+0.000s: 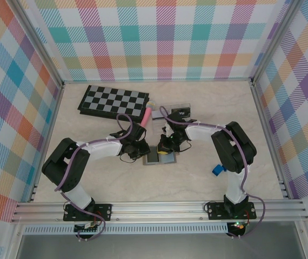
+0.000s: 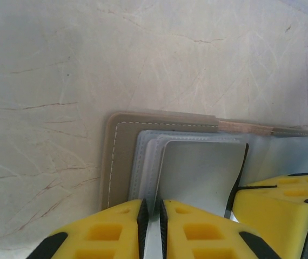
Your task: Take the credit cards out of the card holder
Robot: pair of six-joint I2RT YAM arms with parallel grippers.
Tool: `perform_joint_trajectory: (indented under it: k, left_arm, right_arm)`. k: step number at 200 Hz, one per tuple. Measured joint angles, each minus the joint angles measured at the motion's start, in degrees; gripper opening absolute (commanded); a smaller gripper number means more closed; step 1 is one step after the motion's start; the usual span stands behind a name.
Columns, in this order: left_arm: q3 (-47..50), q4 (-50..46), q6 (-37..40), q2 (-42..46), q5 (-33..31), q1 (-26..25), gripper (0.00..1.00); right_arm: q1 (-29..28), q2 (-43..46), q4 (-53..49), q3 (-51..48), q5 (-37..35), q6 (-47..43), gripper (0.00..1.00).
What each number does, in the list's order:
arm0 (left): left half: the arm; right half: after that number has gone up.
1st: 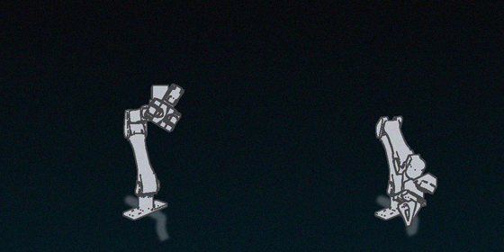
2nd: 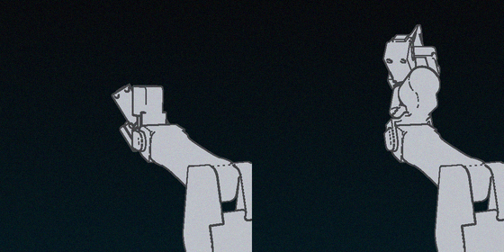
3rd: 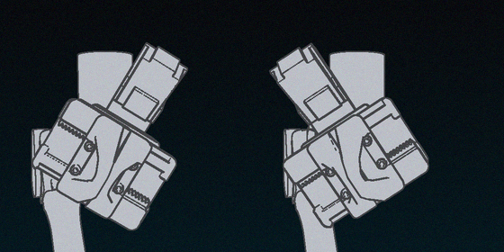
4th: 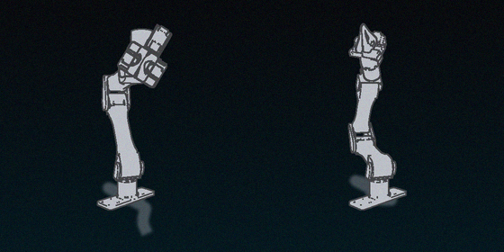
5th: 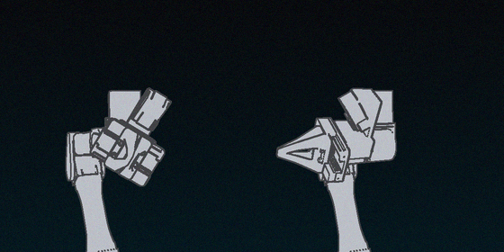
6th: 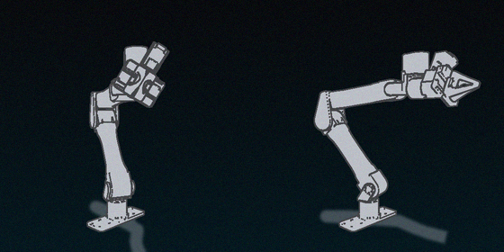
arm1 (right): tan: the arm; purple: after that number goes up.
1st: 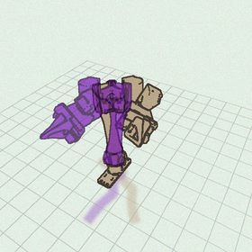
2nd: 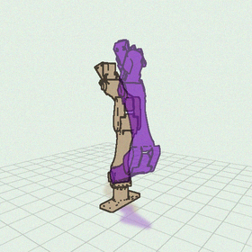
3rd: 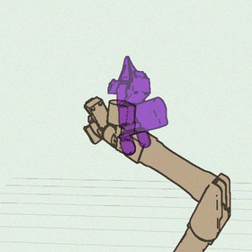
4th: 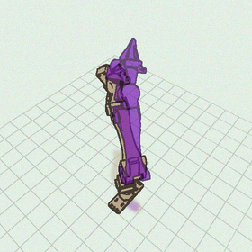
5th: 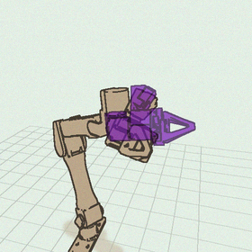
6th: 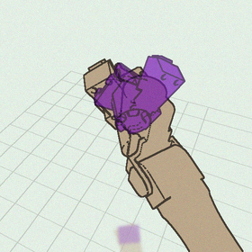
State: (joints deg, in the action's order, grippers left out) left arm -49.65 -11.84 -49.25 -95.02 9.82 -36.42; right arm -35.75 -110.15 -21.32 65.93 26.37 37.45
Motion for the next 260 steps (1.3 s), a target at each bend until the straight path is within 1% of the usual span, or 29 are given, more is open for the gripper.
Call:
perform_joint_trajectory:
  k: [40, 64, 87, 102, 124, 179, 225, 260]
  left_arm:
    - [0.0, -0.5, 0.2, 0.3, 0.0, 0.3, 0.19]
    - [0.0, -0.9, 0.7, 0.5, 0.0, 0.3, 0.19]
    - [0.0, -2.8, 1.1, 1.3, -0.1, 0.3, 0.20]
    - [0.0, -4.0, 1.3, 2.3, -0.4, 0.4, 0.20]
    - [0.0, -4.9, 2.0, 4.5, -0.4, 0.4, 0.16]
    - [-0.5, -4.5, 2.4, 4.6, 1.7, 0.4, 0.12]
    - [-0.7, -4.5, 2.4, 1.2, 2.6, 0.4, 0.09]
    - [-0.9, -4.5, 2.4, 0.5, 2.6, 0.4, 0.07]
  right_arm:
    - [0.0, 0.5, -1.4, -0.3, -3.4, -0.8, 0.03]
    - [0.0, 0.5, -1.6, -0.3, -4.0, -0.9, 0.04]
    - [0.0, 0.9, -1.6, -0.4, -4.0, -1.0, 0.08]
    - [0.0, 1.5, -1.4, -0.6, -4.0, -1.1, 0.13]
    - [0.0, 2.8, -1.2, -0.7, -3.7, -1.5, 0.19]
    - [0.0, 3.1, 0.3, -0.7, -1.2, -1.7, 0.24]
    - [0.0, 1.4, 0.5, 0.0, -0.6, -1.9, 0.25]
    - [0.0, 0.5, 0.3, 1.0, -0.5, -2.2, 0.20]
